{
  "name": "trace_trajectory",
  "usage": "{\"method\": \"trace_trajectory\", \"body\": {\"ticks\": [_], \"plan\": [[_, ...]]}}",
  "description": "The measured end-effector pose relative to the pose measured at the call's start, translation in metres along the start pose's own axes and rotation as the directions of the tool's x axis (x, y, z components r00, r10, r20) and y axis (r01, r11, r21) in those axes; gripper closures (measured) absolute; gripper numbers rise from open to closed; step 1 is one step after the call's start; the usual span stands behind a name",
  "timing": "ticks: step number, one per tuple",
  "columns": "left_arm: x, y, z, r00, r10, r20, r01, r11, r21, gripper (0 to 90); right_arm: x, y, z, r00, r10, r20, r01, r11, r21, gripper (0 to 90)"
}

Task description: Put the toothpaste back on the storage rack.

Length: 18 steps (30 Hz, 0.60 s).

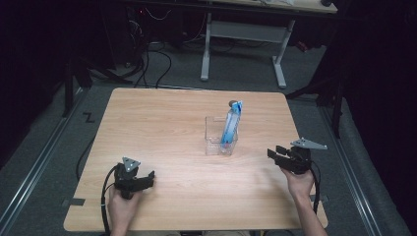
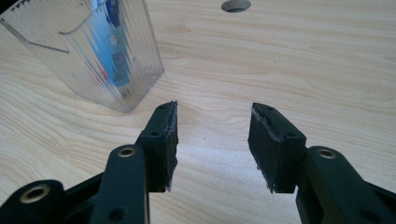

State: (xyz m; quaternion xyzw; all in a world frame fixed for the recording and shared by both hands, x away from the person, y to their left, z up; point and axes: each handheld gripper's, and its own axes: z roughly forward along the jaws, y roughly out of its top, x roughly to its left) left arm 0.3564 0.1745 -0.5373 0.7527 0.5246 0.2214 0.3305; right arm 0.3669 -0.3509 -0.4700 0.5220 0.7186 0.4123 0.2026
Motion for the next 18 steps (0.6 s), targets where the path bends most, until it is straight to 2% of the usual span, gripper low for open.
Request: {"method": "trace_trajectory", "body": {"ticks": [18], "plan": [[0.000, 0.000, 0.000, 1.0000, 0.000, 0.000, 0.000, 1.0000, 0.000, 16.7, 0.005, -0.016, 0.015, 1.0000, 0.004, -0.009, -0.004, 0.999, 0.048, 51.9]]}}
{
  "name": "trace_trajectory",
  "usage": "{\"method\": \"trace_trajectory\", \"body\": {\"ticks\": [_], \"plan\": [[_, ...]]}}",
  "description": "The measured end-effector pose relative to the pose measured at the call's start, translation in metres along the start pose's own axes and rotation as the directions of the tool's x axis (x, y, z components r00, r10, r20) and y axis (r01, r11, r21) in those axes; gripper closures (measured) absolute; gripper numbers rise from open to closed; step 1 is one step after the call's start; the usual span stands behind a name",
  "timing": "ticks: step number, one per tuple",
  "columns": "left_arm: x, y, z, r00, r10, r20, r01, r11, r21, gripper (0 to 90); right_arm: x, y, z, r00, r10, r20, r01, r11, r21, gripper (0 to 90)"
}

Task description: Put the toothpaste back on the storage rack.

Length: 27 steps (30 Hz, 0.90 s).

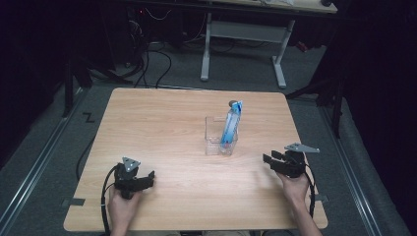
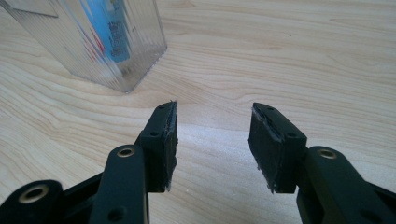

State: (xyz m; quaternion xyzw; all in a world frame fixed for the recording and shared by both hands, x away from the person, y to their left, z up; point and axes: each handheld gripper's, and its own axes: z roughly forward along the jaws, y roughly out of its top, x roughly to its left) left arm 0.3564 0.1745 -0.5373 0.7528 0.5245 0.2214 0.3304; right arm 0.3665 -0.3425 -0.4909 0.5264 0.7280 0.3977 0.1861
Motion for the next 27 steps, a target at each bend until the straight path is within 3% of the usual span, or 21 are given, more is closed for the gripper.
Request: {"method": "trace_trajectory", "body": {"ticks": [10, 27], "plan": [[0.000, 0.000, 0.000, 1.0000, 0.000, 0.000, 0.000, 1.0000, 0.000, 16.7, 0.004, -0.003, 0.010, 0.9994, -0.029, 0.020, 0.029, 0.999, 0.039, 51.4], [0.000, 0.000, 0.000, 1.0000, 0.000, 0.000, 0.000, 1.0000, 0.000, 16.7, 0.011, -0.007, 0.028, 0.9966, -0.070, 0.043, 0.067, 0.996, 0.060, 48.5]]}}
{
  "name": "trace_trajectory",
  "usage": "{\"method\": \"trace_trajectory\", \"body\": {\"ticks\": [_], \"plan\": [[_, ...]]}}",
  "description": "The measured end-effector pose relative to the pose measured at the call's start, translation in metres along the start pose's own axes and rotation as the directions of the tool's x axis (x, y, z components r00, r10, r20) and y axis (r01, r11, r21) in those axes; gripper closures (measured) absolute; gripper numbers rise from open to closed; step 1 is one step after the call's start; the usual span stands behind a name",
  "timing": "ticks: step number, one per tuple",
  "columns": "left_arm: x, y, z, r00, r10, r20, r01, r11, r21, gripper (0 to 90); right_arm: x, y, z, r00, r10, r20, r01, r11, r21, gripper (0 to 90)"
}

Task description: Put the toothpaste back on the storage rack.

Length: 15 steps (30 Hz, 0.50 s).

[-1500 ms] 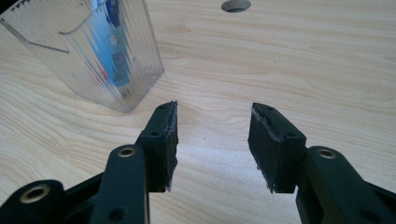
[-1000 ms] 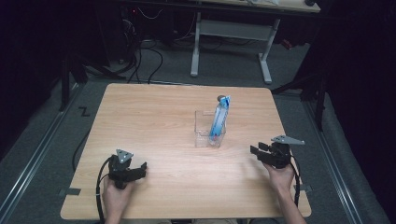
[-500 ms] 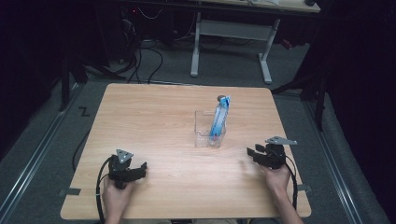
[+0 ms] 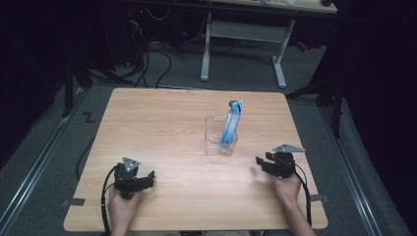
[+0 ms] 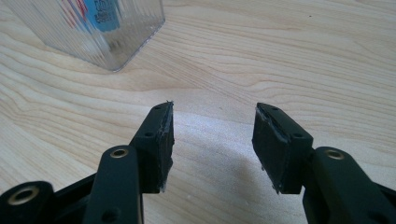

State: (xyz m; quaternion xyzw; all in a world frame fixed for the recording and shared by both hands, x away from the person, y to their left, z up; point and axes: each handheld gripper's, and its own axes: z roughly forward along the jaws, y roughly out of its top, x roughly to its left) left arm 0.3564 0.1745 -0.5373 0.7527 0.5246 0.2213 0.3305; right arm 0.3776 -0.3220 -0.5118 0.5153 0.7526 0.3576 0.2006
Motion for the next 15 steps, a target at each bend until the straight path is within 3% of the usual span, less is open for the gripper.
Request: {"method": "trace_trajectory", "body": {"ticks": [4, 15], "plan": [[0.0000, 0.0000, 0.0000, 1.0000, 0.000, 0.000, 0.000, 1.0000, 0.000, 16.7, 0.0022, -0.0001, 0.0046, 0.9996, -0.026, 0.009, 0.026, 1.000, 0.011, 48.5], [0.0000, 0.0000, 0.0000, 1.0000, 0.000, 0.000, 0.000, 1.0000, 0.000, 16.7, 0.0041, -0.0015, 0.0109, 0.9988, -0.039, 0.028, 0.039, 0.999, 0.026, 48.5]]}}
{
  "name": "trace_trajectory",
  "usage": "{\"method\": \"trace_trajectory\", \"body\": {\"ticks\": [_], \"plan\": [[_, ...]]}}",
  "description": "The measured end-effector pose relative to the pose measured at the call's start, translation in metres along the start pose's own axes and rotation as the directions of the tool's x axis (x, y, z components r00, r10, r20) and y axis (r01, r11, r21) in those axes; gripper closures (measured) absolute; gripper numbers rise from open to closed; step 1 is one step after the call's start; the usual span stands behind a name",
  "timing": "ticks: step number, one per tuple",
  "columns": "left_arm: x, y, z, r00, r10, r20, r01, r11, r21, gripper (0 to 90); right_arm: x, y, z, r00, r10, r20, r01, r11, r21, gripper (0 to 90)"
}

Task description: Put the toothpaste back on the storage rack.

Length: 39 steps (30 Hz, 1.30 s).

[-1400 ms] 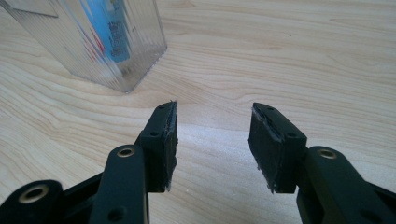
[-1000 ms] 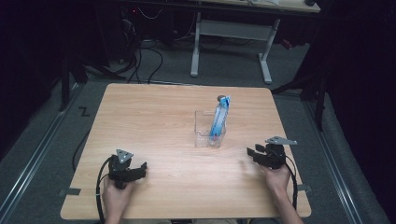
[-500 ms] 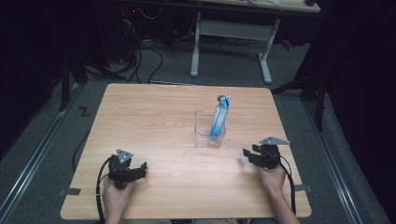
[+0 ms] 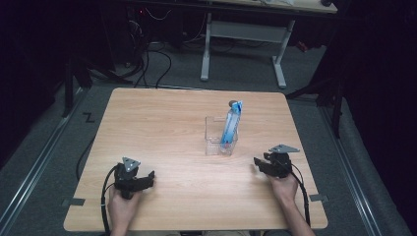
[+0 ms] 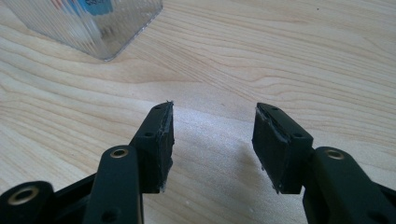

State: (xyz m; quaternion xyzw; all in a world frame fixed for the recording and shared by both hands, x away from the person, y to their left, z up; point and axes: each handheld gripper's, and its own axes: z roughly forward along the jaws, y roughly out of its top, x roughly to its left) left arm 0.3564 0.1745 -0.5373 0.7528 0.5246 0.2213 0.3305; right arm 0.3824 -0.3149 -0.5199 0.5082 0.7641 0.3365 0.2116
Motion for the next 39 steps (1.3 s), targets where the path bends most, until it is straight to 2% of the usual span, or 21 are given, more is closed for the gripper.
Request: {"method": "trace_trajectory", "body": {"ticks": [21, 27, 39], "plan": [[0.0000, 0.0000, 0.0000, 1.0000, 0.000, 0.000, 0.000, 1.0000, 0.000, 16.7, 0.0061, -0.0014, 0.0088, 0.9993, -0.030, 0.021, 0.029, 0.999, 0.033, 47.3], [0.0000, 0.0000, 0.0000, 1.0000, 0.000, 0.000, 0.000, 1.0000, 0.000, 16.7, 0.0067, -0.0061, 0.0092, 0.9991, -0.038, 0.018, 0.038, 0.999, -0.003, 45.1], [-0.0001, 0.0000, 0.0000, 1.0000, -0.001, -0.001, 0.001, 1.0000, 0.000, 16.7, 0.0065, -0.0069, 0.0087, 0.9989, -0.046, 0.009, 0.046, 0.999, -0.002, 42.9]]}}
